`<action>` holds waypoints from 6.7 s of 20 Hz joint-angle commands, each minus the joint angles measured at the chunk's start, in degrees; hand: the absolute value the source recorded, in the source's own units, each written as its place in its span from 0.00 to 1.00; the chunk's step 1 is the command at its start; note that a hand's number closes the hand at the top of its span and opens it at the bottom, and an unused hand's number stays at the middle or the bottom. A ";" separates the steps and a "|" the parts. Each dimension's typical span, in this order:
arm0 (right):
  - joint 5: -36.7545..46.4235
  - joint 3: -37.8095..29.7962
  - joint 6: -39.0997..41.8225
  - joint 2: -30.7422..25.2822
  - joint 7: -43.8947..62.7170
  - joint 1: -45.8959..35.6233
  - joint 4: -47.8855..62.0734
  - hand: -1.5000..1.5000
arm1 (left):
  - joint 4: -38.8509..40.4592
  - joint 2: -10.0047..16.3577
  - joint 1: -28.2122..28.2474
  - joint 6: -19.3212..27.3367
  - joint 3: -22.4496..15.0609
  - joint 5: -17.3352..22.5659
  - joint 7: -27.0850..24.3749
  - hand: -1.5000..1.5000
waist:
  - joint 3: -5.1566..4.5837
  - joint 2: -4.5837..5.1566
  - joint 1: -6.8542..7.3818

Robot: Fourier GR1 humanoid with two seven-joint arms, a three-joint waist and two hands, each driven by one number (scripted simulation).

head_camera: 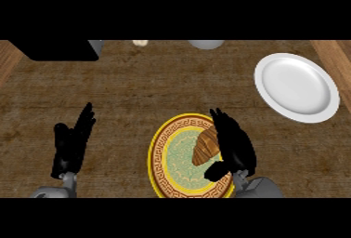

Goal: Pick the croissant from the plate and place it in the plate

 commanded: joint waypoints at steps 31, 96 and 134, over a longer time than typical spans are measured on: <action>-8.85 -14.27 1.74 -20.48 -47.16 -9.83 7.07 1.00 | -0.67 -3.91 2.33 -3.27 3.36 -3.64 -1.15 0.50 | 0.05 0.20 0.55; -25.45 -54.15 28.57 -39.25 -83.97 -39.69 82.69 0.00 | 2.43 -5.92 -1.90 -5.72 4.12 -5.49 -2.52 0.50 | 0.46 1.83 3.58; -24.70 -52.34 15.30 -40.96 -85.56 -31.01 80.56 0.00 | -0.98 -7.03 -1.77 -5.56 2.51 -6.64 -0.65 0.50 | 0.72 2.30 4.91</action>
